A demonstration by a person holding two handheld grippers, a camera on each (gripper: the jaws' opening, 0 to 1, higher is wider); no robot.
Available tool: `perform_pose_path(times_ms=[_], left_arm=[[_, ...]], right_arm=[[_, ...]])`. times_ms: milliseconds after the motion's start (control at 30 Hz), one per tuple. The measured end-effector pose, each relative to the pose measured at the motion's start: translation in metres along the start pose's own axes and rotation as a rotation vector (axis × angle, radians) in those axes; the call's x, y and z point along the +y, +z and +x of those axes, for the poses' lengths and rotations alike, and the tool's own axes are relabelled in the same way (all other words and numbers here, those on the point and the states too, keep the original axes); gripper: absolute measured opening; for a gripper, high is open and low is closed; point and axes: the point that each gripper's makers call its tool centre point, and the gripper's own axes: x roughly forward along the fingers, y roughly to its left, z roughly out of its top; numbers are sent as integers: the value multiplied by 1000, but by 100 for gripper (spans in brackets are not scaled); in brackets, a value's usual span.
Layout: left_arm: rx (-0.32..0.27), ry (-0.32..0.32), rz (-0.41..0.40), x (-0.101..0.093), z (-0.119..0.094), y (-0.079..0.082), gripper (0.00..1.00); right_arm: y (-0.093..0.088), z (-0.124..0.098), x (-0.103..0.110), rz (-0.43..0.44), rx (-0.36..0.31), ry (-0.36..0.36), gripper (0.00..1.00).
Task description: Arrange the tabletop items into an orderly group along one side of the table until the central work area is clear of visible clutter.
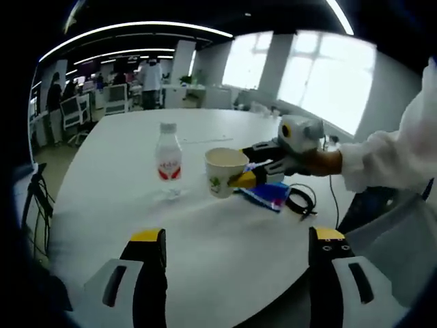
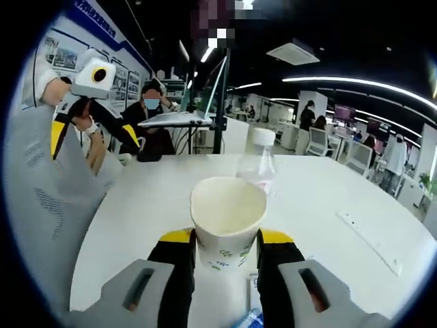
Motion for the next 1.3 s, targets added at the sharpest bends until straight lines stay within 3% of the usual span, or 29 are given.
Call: perform_pose_path(times_ms=[300, 767, 1300], left_arm=[[-11, 19, -51, 9, -1, -1, 80], [-51, 34, -111, 22, -3, 5, 76], [-52, 37, -125, 24, -3, 4, 73]], right_arm=[[-3, 15, -21, 57, -31, -38, 31], [-4, 28, -42, 65, -50, -56, 31], [-20, 47, -60, 76, -27, -60, 32]])
